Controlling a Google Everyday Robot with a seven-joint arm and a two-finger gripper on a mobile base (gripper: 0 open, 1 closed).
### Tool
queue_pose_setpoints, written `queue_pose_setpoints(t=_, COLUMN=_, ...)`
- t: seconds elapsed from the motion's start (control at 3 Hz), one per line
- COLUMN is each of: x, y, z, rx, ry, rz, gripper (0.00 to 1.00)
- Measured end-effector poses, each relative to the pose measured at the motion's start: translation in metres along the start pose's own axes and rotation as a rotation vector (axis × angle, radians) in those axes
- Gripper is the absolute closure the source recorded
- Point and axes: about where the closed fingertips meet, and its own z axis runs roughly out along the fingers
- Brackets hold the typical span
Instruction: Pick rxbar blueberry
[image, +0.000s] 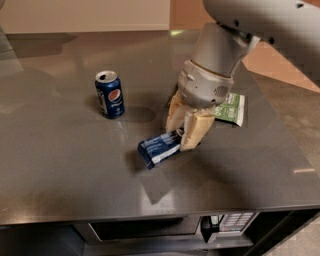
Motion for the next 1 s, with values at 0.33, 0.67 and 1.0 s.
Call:
queue_pose_setpoints(t=0.33, x=0.007, y=-0.032, z=-0.054, rx=0.11, ry=-0.046, rz=0.051, gripper=1.0)
queue_pose_setpoints(t=0.67, x=0.005, y=-0.042, z=-0.056, rx=0.152, ry=-0.048, rz=0.048, gripper=1.0)
queue_pose_setpoints(t=1.0, x=0.003, y=-0.05, z=-0.057, rx=0.182, ry=-0.052, rz=0.046, gripper=1.0)
